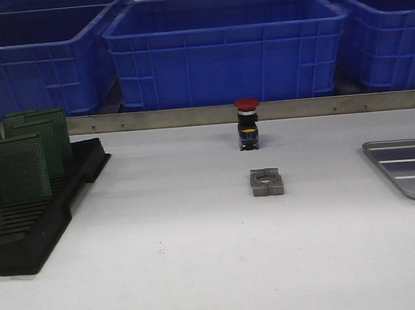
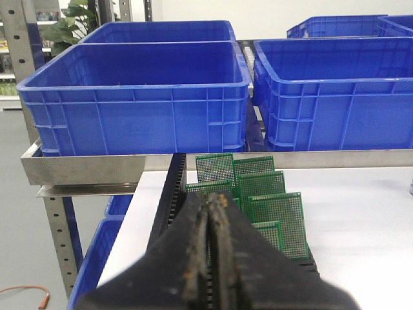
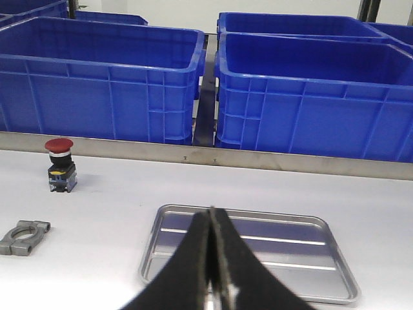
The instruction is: Place circuit board on tray
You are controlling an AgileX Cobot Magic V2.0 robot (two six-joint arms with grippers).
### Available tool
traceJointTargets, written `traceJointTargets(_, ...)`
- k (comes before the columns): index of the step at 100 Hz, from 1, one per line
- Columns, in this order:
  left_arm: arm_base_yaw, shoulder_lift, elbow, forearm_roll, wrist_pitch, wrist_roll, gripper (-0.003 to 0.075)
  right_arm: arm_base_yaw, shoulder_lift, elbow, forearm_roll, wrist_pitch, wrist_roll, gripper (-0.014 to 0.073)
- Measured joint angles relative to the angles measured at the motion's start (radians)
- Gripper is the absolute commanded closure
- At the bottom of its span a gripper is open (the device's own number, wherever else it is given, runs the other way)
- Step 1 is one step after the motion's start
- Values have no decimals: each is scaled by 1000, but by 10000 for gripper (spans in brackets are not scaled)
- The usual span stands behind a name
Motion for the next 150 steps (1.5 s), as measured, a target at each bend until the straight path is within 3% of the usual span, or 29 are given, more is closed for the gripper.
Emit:
traceJointTargets(29,0,278,-245,0,265,0,740,0,0,0,0,0,0,655)
traceJointTargets(44,0,445,-358,0,320,7,731,0,0,0,0,0,0,655)
traceJointTargets(54,0,560,-440,-2,355,41,643,0,0,0,0,0,0,655)
traceJointTargets(66,0,713,-529,-20,398,140,440,0,0,0,0,0,0,655)
traceJointTargets(78,0,848,-610,-62,420,257,302,0,0,0,0,0,0,655)
traceJointTargets(99,0,1074,-783,-158,492,396,290,0,0,0,0,0,0,655)
traceJointTargets(108,0,1172,-861,-216,556,529,290,0,0,0,0,0,0,655)
traceJointTargets(130,0,1375,-997,-354,782,1051,300,0,0,0,0,0,0,655)
traceJointTargets(150,0,1508,-1009,-357,814,1408,353,0,0,0,0,0,0,655)
